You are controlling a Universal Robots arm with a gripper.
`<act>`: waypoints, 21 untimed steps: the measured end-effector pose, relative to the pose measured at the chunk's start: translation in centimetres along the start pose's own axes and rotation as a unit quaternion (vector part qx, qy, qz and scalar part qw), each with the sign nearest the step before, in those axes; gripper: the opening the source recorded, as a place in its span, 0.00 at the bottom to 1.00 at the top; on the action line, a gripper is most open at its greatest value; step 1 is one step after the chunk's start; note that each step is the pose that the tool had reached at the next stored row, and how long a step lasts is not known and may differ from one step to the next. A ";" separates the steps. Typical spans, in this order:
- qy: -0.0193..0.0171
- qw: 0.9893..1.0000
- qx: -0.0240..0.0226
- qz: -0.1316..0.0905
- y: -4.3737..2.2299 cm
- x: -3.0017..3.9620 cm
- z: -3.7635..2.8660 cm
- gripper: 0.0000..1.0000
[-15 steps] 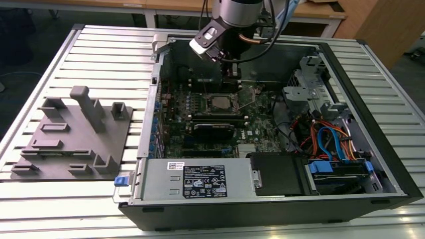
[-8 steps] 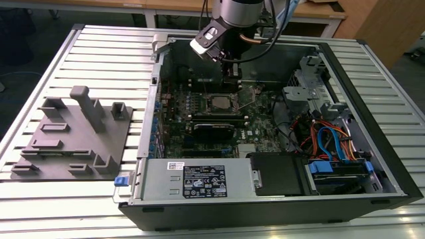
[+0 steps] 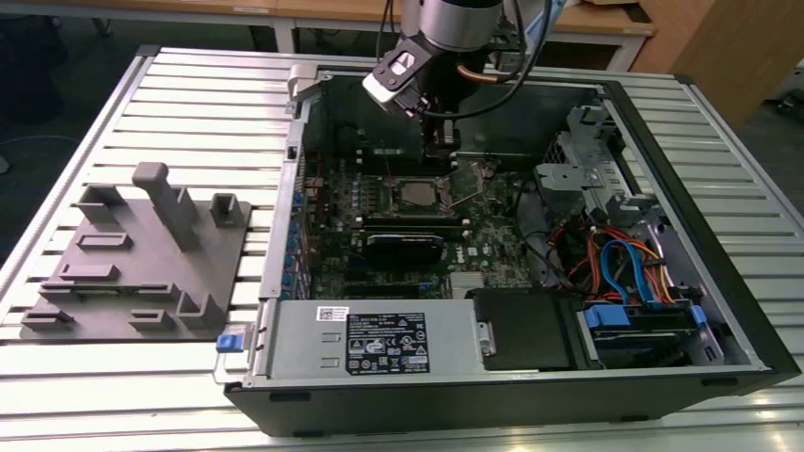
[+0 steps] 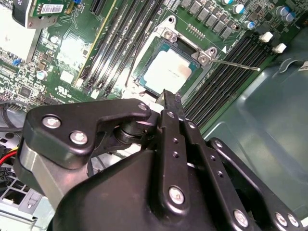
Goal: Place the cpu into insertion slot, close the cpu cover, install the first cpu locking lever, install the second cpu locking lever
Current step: 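Close the cpu cover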
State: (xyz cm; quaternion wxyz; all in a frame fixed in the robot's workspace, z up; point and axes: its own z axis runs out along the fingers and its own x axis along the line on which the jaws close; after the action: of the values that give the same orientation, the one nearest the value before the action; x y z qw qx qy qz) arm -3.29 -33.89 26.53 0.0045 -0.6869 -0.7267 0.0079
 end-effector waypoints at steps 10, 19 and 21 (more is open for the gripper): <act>0.000 1.000 0.000 0.000 0.45 -0.02 -0.01 0.10; 0.000 1.000 0.000 0.000 0.81 -0.04 -0.01 0.10; 0.000 1.000 0.000 0.000 0.83 -0.05 -0.01 0.10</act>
State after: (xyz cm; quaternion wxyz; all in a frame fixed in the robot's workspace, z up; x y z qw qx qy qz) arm -2.46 -33.89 26.52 0.0045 -0.6869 -0.7267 0.0079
